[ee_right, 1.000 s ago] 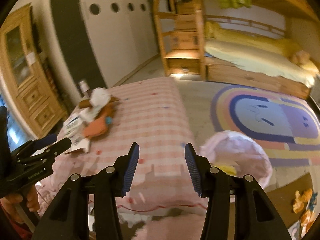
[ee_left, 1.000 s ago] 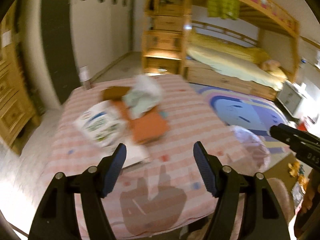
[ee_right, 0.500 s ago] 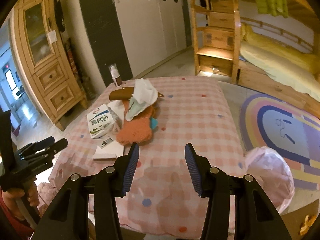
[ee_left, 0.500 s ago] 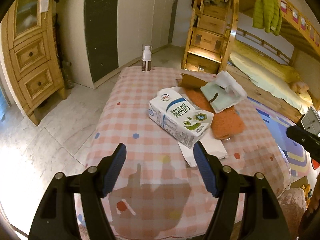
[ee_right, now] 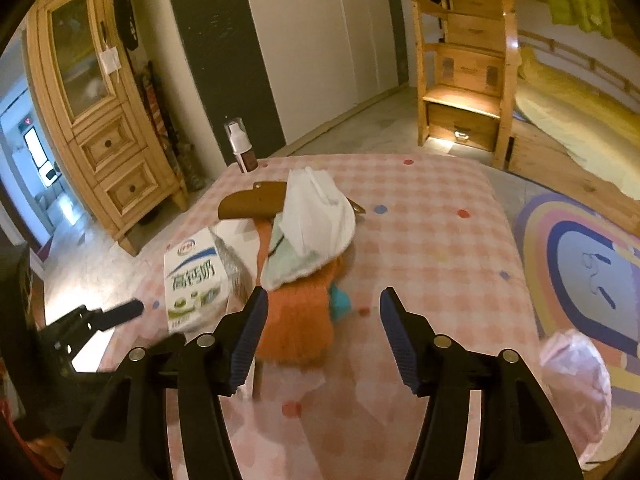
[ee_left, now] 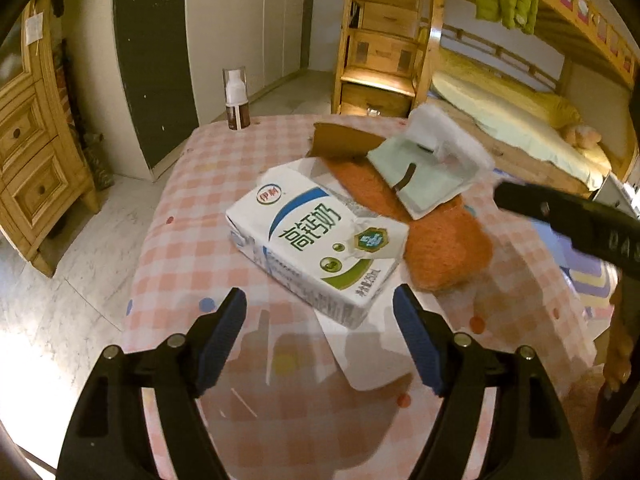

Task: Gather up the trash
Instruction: 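Grasp the white tissue with the right gripper while the left gripper grasps the milk carton, then carry carton and tissue over the pink trash bag while both grippers open to drop them, then grasp the brown cardboard piece with the right gripper while the left gripper approaches the orange glove, then grasp the orange glove with the left gripper while the right gripper holds the cardboard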

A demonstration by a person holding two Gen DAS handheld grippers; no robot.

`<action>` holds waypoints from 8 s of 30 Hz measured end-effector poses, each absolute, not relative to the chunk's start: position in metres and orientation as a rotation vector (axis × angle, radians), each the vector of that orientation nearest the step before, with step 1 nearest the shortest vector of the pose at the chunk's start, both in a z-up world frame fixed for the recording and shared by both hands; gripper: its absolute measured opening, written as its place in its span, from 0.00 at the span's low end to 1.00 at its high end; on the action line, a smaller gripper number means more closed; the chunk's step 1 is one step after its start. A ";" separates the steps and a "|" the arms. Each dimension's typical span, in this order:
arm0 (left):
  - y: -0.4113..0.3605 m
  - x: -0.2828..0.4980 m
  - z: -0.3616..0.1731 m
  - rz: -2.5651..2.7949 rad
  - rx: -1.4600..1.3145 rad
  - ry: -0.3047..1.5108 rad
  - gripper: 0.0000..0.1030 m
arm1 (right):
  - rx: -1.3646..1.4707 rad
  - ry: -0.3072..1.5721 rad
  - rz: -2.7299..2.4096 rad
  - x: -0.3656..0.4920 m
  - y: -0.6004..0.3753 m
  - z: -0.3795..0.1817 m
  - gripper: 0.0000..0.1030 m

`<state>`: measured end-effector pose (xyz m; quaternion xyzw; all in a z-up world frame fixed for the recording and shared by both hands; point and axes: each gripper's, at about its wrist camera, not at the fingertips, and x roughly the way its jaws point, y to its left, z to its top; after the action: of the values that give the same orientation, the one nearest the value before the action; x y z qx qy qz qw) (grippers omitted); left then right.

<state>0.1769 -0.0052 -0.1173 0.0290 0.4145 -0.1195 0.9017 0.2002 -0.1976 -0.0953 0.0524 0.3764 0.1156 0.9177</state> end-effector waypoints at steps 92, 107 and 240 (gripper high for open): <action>-0.314 0.074 -0.089 -0.867 0.353 0.684 0.70 | 0.423 0.638 -0.335 -0.008 -0.476 -0.099 0.04; -0.329 0.111 -0.106 -0.835 0.323 0.737 0.83 | 0.482 0.670 -0.369 0.022 -0.506 -0.133 0.41; -0.106 0.216 -0.126 -0.314 0.100 0.963 0.41 | 0.211 0.778 -0.002 0.109 -0.303 -0.092 0.03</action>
<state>0.2156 -0.1060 -0.1260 0.0477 0.4609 -0.1502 0.8733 0.1092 -0.3030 -0.0924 0.1028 0.3785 -0.0010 0.9199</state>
